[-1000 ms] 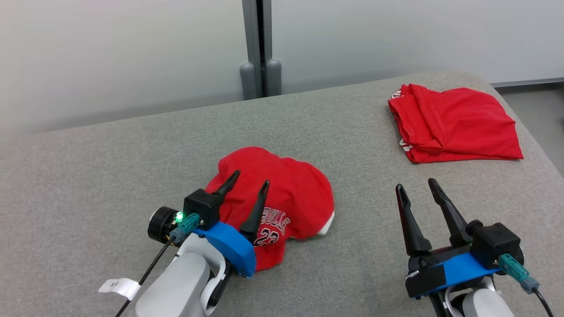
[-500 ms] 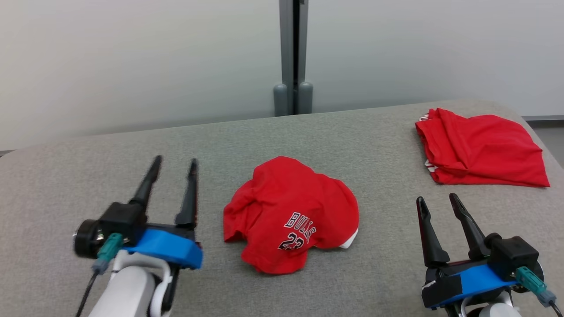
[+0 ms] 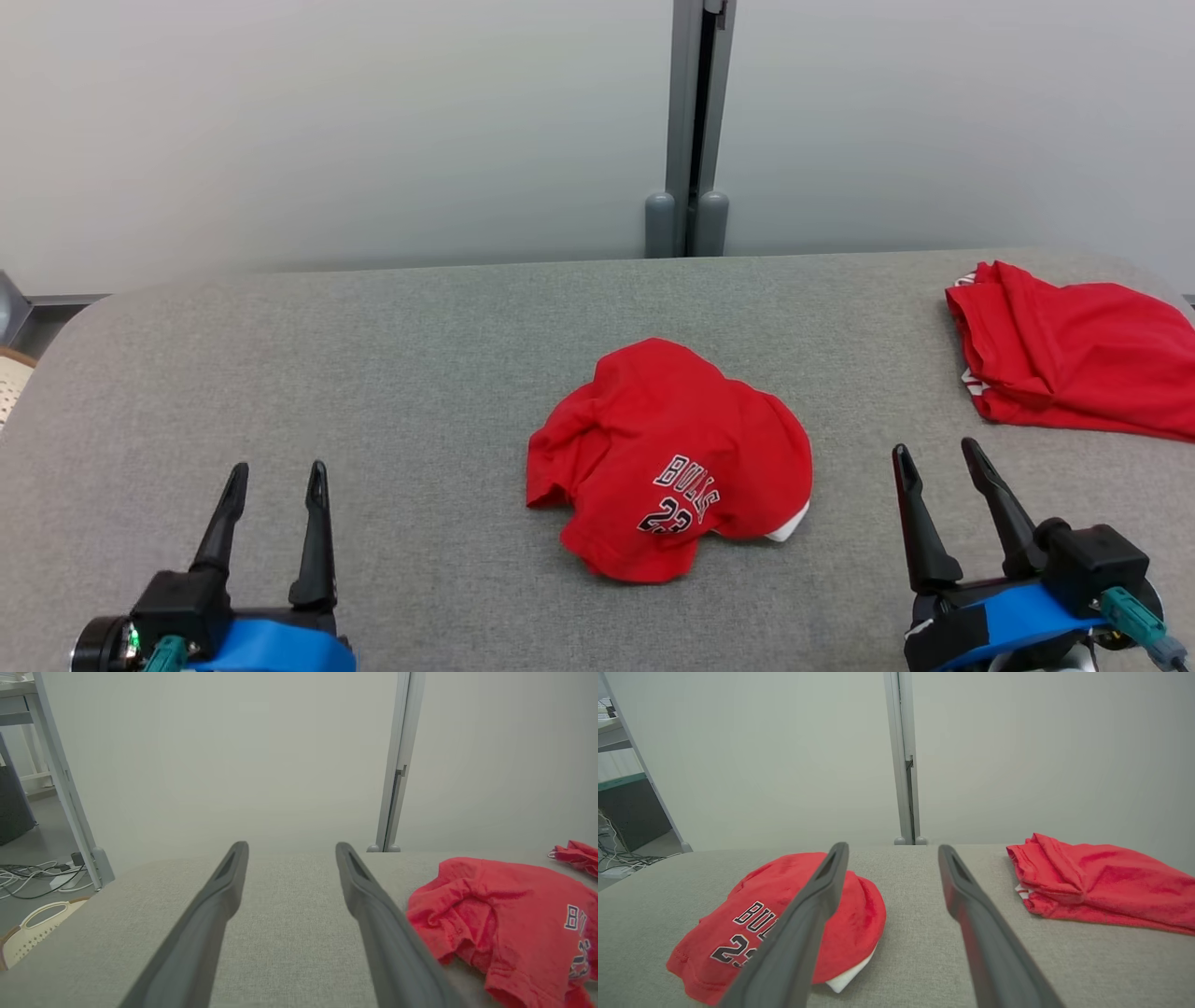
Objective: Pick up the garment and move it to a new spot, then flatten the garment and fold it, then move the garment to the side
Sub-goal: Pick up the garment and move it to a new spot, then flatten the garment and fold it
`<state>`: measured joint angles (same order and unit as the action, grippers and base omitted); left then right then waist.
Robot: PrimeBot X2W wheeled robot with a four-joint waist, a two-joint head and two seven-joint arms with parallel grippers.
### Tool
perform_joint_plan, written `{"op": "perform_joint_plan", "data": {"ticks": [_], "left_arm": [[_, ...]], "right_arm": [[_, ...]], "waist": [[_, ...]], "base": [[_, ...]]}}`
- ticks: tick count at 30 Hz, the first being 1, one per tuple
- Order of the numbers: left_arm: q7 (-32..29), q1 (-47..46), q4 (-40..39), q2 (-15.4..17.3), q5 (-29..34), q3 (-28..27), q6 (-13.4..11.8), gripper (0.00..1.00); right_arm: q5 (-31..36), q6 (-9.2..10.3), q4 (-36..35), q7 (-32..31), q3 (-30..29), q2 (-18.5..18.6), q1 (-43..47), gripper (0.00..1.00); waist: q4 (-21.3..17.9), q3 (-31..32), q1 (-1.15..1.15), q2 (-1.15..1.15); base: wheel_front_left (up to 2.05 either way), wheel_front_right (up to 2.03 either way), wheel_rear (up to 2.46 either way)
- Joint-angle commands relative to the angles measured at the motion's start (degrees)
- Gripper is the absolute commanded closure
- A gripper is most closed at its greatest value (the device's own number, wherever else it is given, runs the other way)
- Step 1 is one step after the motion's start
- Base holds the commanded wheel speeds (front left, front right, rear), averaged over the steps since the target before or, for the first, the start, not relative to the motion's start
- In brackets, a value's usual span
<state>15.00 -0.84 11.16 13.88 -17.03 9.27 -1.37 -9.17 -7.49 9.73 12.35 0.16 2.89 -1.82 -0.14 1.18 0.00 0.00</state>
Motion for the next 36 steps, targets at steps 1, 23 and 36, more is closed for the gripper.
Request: {"op": "perform_joint_plan", "data": {"ticks": [1, 23, 36], "left_arm": [[0.3, 1.2, 0.1, 0.0, 0.8, -0.6, 0.7, 0.0], [0.3, 2.1, 0.0, -3.7, 4.0, -7.8, 4.5, 0.0], [0.3, 1.9, 0.7, -4.6, 5.5, -9.0, 5.8, 0.0]], "right_arm": [[0.0, 0.0, -0.2, -0.3, -0.2, 0.0, 1.0, 0.0], [-0.4, 0.0, 0.1, -1.5, -1.4, 0.0, 3.0, 0.0], [-0.5, 0.0, 0.5, -1.5, -1.3, 0.0, 3.1, 0.0]], "waist": [[0.4, 0.1, 0.0, 0.0], [1.4, 0.4, 0.0, 0.0], [1.5, 0.7, 0.0, 0.0]], "base": [[0.0, 0.0, 0.0], [0.0, 0.0, 0.0], [0.0, 0.0, 0.0]]}}
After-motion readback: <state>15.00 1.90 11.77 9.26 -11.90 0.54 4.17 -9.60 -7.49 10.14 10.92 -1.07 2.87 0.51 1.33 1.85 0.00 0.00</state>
